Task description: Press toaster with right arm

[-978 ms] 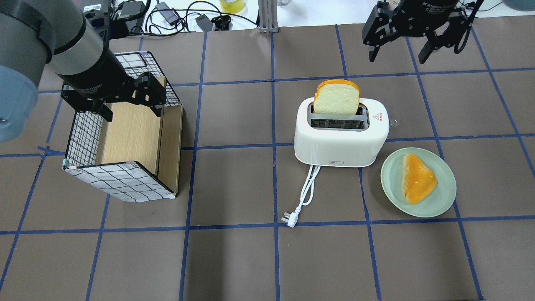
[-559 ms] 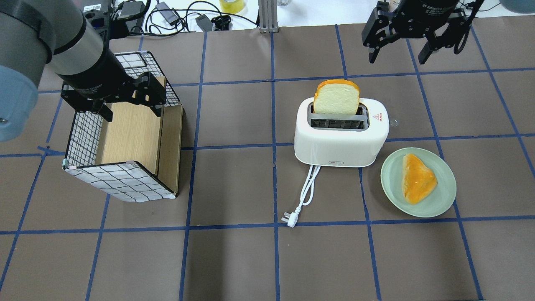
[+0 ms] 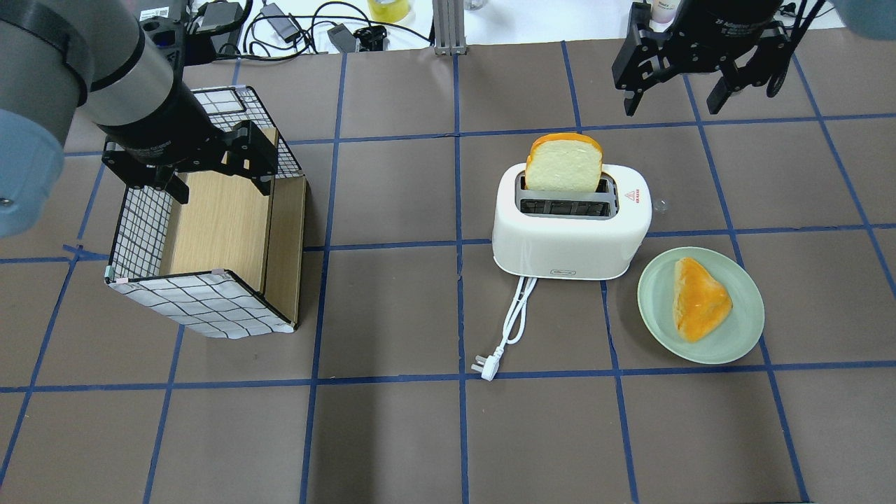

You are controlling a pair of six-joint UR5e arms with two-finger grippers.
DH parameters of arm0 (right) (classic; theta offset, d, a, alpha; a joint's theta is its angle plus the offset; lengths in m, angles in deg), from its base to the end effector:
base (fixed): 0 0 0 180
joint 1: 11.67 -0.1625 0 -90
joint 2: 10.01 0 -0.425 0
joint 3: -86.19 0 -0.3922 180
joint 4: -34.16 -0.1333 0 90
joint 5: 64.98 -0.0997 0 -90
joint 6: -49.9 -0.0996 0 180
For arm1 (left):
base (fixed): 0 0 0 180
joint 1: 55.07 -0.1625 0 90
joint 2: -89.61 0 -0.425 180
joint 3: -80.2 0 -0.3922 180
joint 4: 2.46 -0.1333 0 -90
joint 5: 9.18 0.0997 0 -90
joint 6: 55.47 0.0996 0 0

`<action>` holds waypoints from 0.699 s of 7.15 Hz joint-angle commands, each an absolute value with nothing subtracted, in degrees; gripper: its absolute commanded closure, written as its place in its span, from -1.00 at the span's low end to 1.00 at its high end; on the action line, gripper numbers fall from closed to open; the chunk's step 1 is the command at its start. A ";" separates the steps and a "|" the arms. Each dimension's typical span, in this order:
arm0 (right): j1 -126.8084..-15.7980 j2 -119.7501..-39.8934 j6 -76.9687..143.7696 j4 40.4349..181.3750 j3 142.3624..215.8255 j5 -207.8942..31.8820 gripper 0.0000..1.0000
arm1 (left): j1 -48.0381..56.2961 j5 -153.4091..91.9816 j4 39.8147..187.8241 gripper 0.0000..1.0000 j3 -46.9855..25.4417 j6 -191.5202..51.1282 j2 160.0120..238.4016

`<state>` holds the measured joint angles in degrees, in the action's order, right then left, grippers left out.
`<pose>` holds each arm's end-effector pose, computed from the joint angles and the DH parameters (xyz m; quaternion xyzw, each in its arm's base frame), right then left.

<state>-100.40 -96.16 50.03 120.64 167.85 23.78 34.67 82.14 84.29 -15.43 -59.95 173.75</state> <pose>0.1239 -0.5238 0.5194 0.0099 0.9999 -0.0086 0.0107 -0.1289 -0.4550 0.4935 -0.0417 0.9986 -0.0308 0.0104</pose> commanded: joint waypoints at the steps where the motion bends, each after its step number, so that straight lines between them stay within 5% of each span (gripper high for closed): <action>1: -100.35 -97.73 50.43 122.39 170.38 23.79 -1.00 | 34.67 82.14 84.29 -1.00 -15.43 -59.95 173.72; 5: -100.53 -97.64 49.64 125.74 170.47 26.24 -1.00 | 34.67 82.14 84.29 -1.00 -15.43 -59.95 173.72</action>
